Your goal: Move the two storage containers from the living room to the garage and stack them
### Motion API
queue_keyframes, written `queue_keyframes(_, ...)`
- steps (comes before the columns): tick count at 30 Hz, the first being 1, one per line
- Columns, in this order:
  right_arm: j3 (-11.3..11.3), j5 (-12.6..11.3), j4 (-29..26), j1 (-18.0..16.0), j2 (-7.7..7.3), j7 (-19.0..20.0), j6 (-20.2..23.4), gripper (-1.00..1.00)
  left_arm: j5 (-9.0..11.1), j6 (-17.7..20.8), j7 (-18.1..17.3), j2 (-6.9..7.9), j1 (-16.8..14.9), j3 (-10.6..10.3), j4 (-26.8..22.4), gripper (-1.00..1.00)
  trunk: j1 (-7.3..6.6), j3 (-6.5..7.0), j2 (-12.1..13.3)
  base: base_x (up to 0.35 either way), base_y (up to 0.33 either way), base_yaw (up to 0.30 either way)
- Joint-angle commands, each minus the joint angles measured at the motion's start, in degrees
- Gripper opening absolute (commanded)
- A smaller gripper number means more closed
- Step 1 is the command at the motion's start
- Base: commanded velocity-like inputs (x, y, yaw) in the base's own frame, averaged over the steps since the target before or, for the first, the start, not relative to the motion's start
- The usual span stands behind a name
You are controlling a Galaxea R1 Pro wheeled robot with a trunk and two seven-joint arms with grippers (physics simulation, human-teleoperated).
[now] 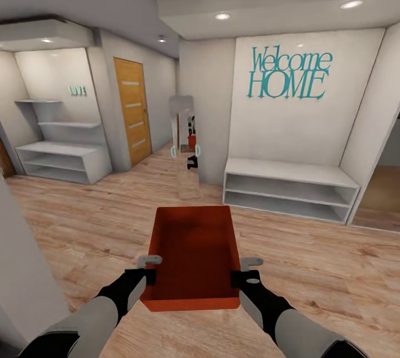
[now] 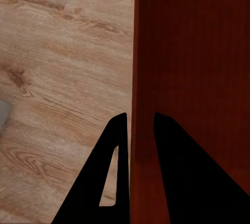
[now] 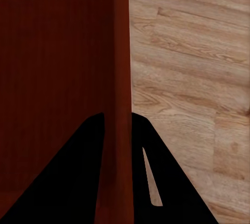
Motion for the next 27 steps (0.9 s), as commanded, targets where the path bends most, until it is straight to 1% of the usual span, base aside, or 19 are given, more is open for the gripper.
queue_keyframes(1,-0.83,0.17,-2.05,-0.11,-0.07,-0.22,-0.78,-1.00,0.41,0.33,0.26,0.83,0.03,-0.08,-0.01,-1.00,0.06,-0.13,-0.12,0.324,0.000,0.000)
queue_keyframes(27,-0.83,0.17,-2.05,-0.07,-0.02,-0.22,-0.78,-1.00,0.41,0.33,0.26,0.83,0.03,-0.08,-0.03,-1.00,0.06,-0.13,-0.12,0.324,0.000,0.000)
